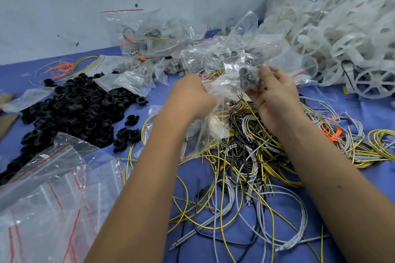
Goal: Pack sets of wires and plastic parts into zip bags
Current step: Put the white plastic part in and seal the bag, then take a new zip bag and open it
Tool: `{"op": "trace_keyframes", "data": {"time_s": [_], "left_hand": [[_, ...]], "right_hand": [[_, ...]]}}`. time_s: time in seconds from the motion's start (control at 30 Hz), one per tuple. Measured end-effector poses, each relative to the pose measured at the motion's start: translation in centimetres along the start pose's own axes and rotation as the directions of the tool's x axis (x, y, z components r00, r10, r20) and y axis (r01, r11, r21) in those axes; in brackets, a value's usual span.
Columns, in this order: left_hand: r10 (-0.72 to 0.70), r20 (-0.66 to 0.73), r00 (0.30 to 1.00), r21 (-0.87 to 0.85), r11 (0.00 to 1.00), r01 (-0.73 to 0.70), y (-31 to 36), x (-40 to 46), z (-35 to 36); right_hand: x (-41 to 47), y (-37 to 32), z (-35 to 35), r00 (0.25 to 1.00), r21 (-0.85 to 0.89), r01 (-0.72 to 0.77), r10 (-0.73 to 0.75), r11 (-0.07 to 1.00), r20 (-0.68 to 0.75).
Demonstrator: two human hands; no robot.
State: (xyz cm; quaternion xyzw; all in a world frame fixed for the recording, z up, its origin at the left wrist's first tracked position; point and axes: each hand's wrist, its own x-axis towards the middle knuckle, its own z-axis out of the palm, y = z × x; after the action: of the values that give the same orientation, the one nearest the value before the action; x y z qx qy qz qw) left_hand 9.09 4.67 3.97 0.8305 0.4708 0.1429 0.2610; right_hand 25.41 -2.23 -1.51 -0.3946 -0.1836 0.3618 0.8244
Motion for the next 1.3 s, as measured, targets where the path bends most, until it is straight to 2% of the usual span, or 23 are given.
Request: {"op": "trace_keyframes", "data": {"time_s": [0.07, 0.2, 0.33, 0.43, 0.53, 0.63, 0.73, 0.8, 0.93, 1.1, 1.17, 1.23, 1.3], "left_hand": [[-0.033, -0.047, 0.998, -0.064, 0.997, 0.030, -1.0, 0.5, -0.3], [-0.116, -0.130, 0.985, -0.217, 0.972, 0.086, -2.8, 1.3, -0.7], [-0.170, -0.165, 0.972, -0.264, 0.957, 0.123, -4.5, 2.0, -1.5], [-0.160, -0.157, 0.974, -0.313, 0.944, 0.105, -5.0, 2.0, -2.3], [-0.117, -0.088, 0.989, -0.431, 0.900, 0.068, -4.9, 1.7, -2.7], [-0.086, -0.066, 0.994, -0.458, 0.888, 0.046, -4.4, 1.4, -2.9], [-0.101, -0.075, 0.992, -0.458, 0.887, 0.056, -3.9, 1.6, -2.6], [-0.097, -0.058, 0.994, -0.429, 0.901, 0.063, -3.6, 1.5, -2.2], [-0.012, -0.036, 0.999, -0.416, 0.909, -0.004, -3.5, 1.2, -2.0], [0.032, -0.079, 0.996, -0.400, 0.915, -0.061, -2.8, 0.9, -1.7], [0.059, -0.054, 0.997, -0.372, 0.925, -0.075, -2.6, 0.7, -1.7], [0.062, -0.058, 0.996, -0.356, 0.931, -0.078, -2.7, 0.8, -1.7], [0.043, -0.099, 0.994, -0.334, 0.940, -0.074, -2.9, 1.1, -1.9]], "right_hand": [[-0.1, 0.1, -0.3, 0.996, -0.054, 0.023, -0.018, 0.998, 0.087], [-0.8, 0.8, -0.8, 0.977, -0.432, 0.193, -0.130, 0.881, 0.171], [-0.9, 1.5, -0.5, 0.920, -0.496, 0.391, -0.321, 0.775, 0.223], [-1.3, 1.4, 0.0, 0.895, -0.416, 0.446, -0.384, 0.793, 0.228], [-1.8, 0.8, 0.5, 0.921, -0.282, 0.377, -0.327, 0.882, 0.211], [-2.3, 0.3, 1.0, 0.943, -0.102, 0.217, -0.182, 0.971, 0.280], [-3.2, 0.2, 1.8, 0.921, 0.043, 0.070, -0.081, 0.997, 0.381], [-3.7, 0.2, 2.3, 0.908, 0.063, 0.047, -0.069, 0.997, 0.414], [-4.0, 0.9, 2.5, 0.870, -0.089, 0.119, -0.061, 0.989, 0.490], [-4.8, 2.4, 3.2, 0.832, -0.162, 0.146, -0.033, 0.976, 0.554], [-4.8, 2.6, 3.1, 0.843, -0.302, 0.239, -0.043, 0.923, 0.537], [-4.4, 2.7, 2.8, 0.841, -0.460, 0.351, -0.059, 0.815, 0.537], [-4.2, 2.8, 2.7, 0.832, -0.568, 0.392, -0.016, 0.724, 0.554]]}}
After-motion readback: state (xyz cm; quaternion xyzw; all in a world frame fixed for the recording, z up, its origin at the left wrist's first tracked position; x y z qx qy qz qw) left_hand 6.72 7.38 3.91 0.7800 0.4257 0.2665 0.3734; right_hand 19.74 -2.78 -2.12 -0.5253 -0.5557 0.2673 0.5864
